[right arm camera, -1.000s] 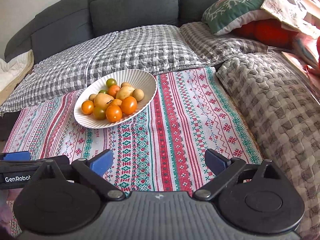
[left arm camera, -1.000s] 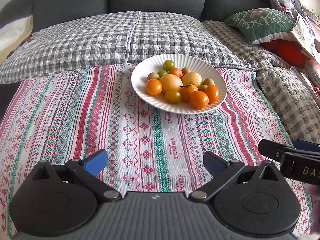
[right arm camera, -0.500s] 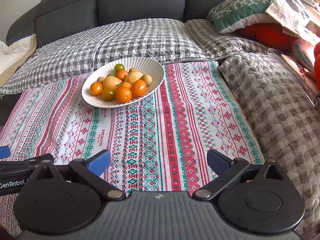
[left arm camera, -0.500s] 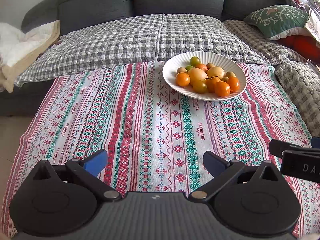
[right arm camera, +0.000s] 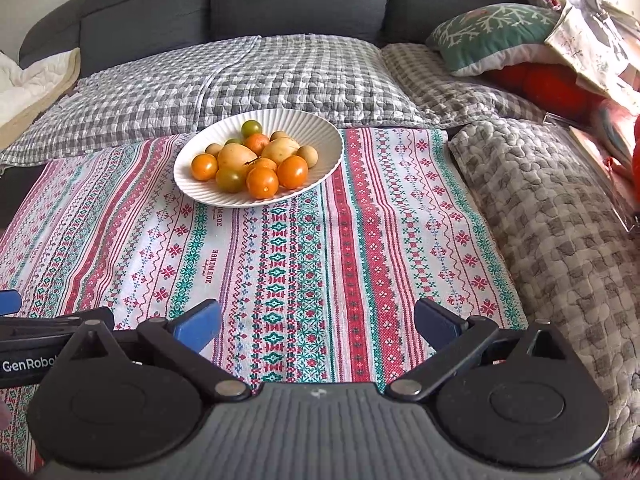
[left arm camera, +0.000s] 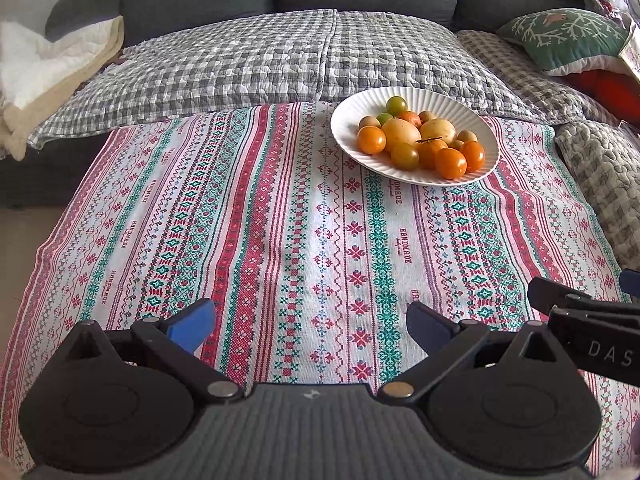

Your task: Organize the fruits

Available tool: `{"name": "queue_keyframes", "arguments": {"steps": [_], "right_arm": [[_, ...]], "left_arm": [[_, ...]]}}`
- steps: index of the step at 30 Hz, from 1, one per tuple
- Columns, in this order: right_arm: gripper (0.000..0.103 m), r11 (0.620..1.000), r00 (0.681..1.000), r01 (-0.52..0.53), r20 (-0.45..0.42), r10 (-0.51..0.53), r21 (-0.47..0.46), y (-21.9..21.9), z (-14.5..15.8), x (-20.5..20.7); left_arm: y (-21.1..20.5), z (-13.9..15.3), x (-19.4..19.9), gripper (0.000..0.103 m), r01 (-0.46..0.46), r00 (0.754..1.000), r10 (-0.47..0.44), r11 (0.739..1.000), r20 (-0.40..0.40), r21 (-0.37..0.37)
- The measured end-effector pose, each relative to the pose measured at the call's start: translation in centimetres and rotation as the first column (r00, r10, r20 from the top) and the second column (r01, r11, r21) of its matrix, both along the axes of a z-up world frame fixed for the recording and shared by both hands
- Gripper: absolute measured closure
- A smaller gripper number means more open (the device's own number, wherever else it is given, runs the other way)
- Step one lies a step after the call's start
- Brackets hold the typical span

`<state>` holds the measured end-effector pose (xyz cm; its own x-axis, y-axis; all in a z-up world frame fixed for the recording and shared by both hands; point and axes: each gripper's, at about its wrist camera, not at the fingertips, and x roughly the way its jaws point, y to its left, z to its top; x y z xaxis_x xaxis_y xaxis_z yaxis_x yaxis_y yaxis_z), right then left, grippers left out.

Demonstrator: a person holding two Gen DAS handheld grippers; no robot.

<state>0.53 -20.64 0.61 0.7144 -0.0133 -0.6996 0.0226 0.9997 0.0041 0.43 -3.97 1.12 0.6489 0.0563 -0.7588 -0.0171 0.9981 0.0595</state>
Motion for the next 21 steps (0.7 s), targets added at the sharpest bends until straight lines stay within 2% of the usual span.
{"name": "queue_keyframes", "arguments": {"steps": [9, 21], "right_arm": [[0.001, 0.999, 0.999, 0.034, 0.003, -0.034, 0.0, -0.67, -0.04, -0.2], [0.0, 0.999, 1.0, 0.029, 0.01, -0.028, -0.029, -0.65, -0.02, -0.28]], "left_arm": [[-0.04, 0.02, -0.09, 0.008, 0.002, 1.0, -0.002, 1.0, 0.002, 0.011], [-0.1, -0.05, -0.14, 0.008, -0.002, 1.0, 0.002, 1.0, 0.009, 0.027]]}}
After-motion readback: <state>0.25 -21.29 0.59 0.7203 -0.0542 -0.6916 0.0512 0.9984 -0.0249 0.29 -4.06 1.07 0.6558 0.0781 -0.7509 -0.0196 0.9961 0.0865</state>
